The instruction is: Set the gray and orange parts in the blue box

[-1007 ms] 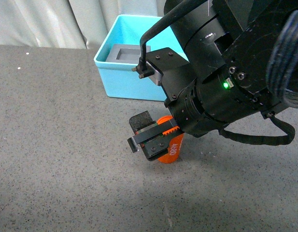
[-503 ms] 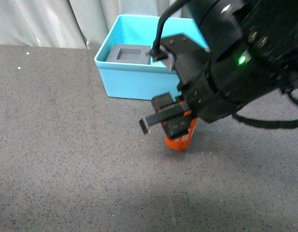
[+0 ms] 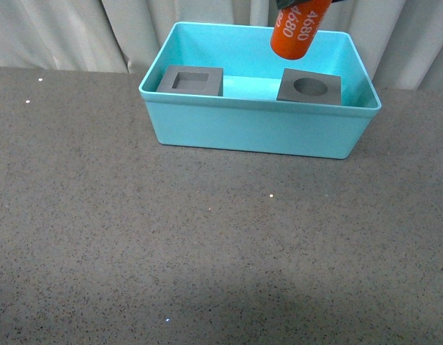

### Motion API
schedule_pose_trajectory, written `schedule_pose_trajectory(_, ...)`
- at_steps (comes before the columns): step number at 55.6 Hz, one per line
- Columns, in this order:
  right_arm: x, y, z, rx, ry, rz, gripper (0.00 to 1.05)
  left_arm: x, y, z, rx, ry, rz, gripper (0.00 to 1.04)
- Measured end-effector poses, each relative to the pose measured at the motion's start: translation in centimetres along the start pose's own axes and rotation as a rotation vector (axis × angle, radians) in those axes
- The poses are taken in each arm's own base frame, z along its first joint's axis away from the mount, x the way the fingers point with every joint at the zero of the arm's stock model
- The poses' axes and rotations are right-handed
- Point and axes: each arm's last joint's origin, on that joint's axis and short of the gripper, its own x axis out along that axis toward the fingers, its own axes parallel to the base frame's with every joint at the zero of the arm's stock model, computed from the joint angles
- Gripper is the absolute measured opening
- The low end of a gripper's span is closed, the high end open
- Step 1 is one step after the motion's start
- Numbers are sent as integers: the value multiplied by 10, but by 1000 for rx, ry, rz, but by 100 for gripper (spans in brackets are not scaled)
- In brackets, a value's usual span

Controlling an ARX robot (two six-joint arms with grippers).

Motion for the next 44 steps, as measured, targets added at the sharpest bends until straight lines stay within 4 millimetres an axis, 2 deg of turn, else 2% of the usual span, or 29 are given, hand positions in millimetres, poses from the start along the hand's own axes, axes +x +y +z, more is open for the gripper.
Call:
schedule_pose_trajectory(9,48,0,2,-6,71,24,45,0,0,0,0,0,0,98)
schedule_pose_trajectory(25,111,7,1,-9,170,77,45,0,0,0,0,0,0,98)
schedule_pose_trajectory(35,134,10,2,-3,227,76,45,0,0,0,0,0,0,98)
schedule_pose_trajectory(44,143,9,1,-5,245,72,45,0,0,0,0,0,0,98)
